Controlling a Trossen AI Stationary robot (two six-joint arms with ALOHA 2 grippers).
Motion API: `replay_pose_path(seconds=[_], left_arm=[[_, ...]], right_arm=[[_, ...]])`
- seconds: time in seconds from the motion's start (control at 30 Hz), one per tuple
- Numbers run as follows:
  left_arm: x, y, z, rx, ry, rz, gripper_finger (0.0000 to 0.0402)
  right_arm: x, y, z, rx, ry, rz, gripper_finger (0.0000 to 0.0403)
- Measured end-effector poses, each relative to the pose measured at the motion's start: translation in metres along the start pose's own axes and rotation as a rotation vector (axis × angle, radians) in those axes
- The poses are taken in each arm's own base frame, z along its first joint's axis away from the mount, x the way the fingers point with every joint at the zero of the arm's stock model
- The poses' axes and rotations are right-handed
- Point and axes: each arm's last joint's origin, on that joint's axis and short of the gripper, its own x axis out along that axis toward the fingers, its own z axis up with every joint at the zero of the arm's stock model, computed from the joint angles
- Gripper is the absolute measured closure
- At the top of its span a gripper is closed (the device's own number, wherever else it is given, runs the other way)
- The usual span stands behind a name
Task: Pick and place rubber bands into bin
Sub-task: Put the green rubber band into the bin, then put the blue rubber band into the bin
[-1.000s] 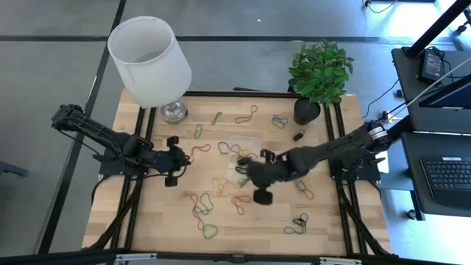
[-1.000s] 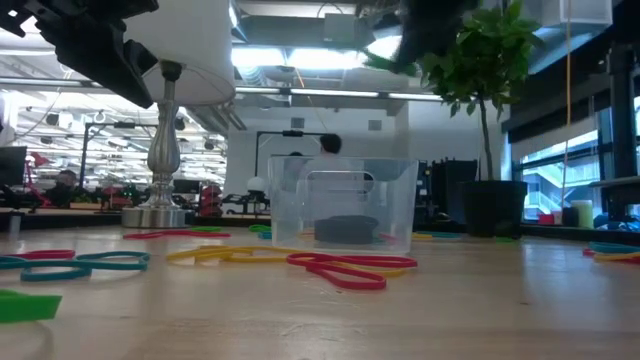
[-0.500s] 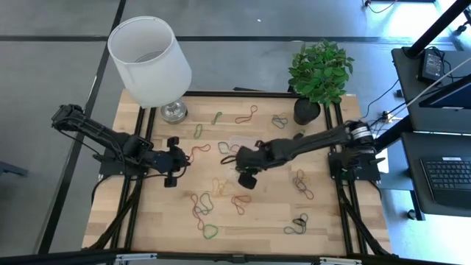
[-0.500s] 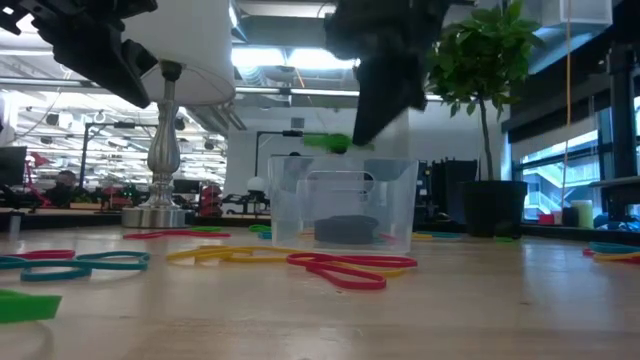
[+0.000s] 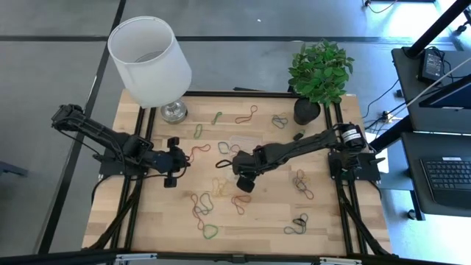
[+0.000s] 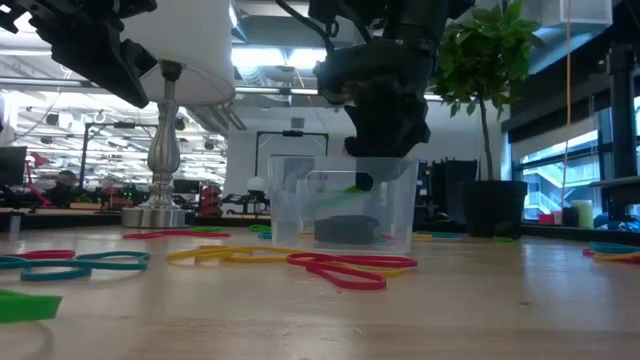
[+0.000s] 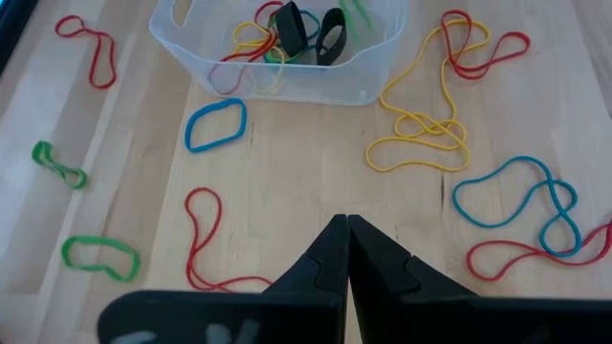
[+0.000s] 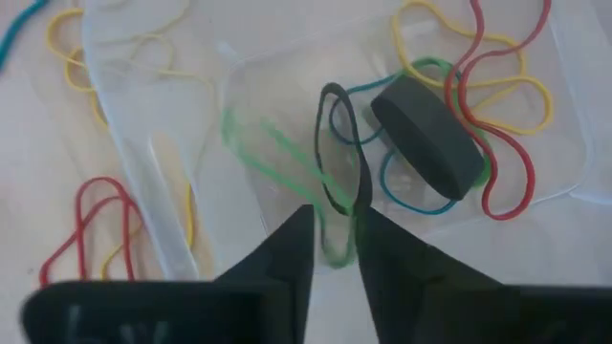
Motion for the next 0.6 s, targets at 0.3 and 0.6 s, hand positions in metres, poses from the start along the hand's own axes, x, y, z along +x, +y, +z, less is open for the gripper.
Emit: replay_pose_path(seconds=[0.3, 0.6], left_arm=[[0.0, 0.0, 0.0, 0.0, 0.0, -0.001, 0.0399], [0.0, 0.0, 0.0, -0.001, 0.0, -0.003, 0.0398]], right_arm=[[-0.015, 0.007, 0.008, -0.004, -0.002, 0.034, 0.0267], [-0.053, 0.026, 0.003, -0.08, 0.064, 0.006, 0.03]])
